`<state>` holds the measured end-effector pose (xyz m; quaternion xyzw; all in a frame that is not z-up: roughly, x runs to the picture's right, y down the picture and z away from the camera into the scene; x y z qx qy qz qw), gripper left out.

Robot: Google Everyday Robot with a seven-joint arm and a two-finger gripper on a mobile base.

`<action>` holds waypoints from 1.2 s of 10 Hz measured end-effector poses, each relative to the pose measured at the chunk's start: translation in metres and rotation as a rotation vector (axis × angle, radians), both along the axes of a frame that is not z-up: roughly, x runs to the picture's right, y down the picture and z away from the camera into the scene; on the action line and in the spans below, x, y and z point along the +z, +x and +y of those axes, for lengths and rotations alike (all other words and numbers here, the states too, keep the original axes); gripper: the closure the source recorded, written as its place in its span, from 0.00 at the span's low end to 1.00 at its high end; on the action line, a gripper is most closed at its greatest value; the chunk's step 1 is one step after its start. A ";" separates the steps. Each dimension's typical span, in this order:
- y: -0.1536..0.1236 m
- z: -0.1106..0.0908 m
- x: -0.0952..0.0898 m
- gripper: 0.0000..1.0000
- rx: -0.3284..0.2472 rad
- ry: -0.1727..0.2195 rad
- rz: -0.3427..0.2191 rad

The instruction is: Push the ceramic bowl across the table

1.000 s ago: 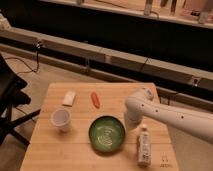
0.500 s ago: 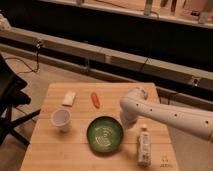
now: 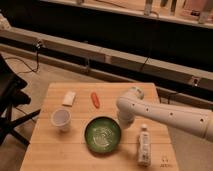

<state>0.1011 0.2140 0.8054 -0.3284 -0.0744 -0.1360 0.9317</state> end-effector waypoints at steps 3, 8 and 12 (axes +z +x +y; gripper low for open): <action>-0.013 -0.002 0.002 0.81 -0.016 0.002 -0.005; -0.030 -0.003 0.004 0.81 -0.039 0.002 -0.011; -0.045 -0.004 0.006 0.81 -0.065 -0.001 -0.023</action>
